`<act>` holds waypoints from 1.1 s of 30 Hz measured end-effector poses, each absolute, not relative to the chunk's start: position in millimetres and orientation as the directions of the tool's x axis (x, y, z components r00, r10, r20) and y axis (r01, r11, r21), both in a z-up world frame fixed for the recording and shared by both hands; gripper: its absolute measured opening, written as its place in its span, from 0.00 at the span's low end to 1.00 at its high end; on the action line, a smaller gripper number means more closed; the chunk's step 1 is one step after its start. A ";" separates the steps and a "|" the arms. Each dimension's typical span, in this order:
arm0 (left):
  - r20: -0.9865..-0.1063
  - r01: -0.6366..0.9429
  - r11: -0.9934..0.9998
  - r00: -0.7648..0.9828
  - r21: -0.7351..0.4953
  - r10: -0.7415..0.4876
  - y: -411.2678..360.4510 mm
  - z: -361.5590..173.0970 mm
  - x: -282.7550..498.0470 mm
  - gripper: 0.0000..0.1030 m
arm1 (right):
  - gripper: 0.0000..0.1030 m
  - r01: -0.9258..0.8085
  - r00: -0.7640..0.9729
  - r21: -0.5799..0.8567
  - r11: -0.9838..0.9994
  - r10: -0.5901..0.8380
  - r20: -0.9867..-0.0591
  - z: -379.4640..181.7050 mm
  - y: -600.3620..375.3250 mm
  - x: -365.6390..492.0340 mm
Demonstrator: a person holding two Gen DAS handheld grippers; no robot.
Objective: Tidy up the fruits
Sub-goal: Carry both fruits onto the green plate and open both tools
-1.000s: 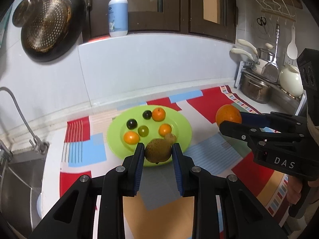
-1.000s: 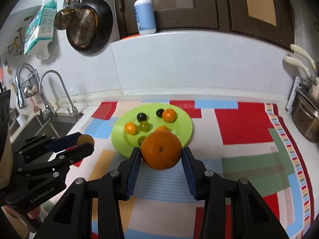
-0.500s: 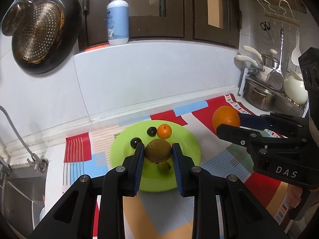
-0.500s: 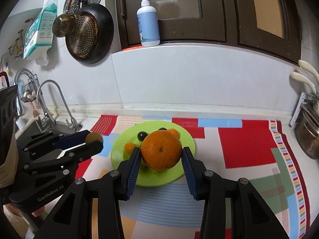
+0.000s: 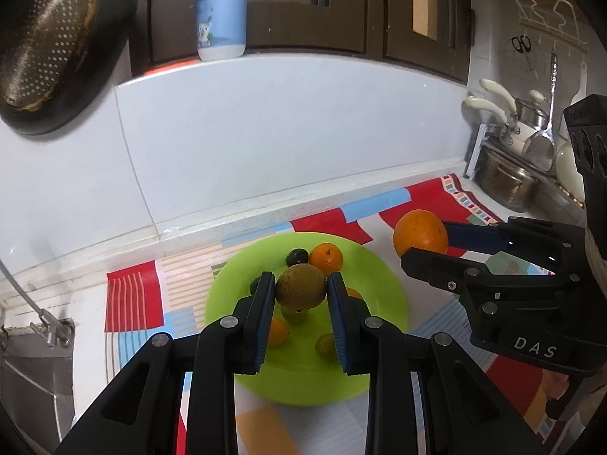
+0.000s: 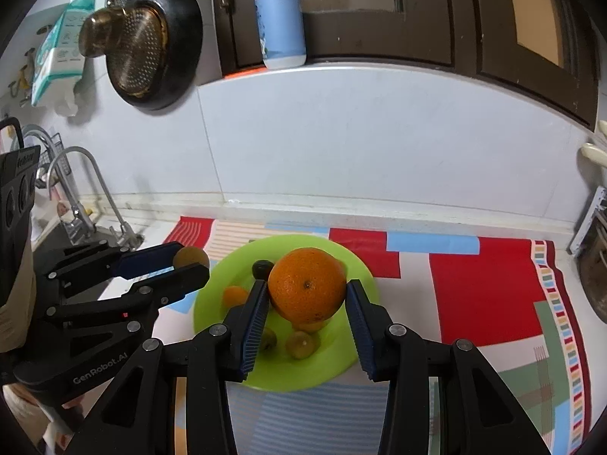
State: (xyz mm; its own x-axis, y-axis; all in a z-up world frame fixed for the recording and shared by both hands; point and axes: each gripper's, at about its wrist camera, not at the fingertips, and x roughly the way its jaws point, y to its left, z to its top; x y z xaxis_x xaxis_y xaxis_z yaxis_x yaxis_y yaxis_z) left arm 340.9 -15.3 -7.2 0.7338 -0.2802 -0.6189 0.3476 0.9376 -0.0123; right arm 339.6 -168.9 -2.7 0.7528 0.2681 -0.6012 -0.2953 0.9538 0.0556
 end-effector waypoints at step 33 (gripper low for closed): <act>-0.689 0.371 0.929 0.671 -0.007 -0.274 -30.0 -69.1 420.8 0.44 | 0.42 -0.296 0.641 0.070 0.953 0.252 -0.725 -72.0 -173.2 426.4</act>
State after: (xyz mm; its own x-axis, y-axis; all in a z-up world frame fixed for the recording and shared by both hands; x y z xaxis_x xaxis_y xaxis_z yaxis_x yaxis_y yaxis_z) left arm 420.8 -30.0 -69.1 0.6710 -0.2738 -0.6890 0.3712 0.9285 -0.0075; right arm 426.4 -173.2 -72.0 0.6409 0.2524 -0.7249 -0.2959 0.9527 0.0701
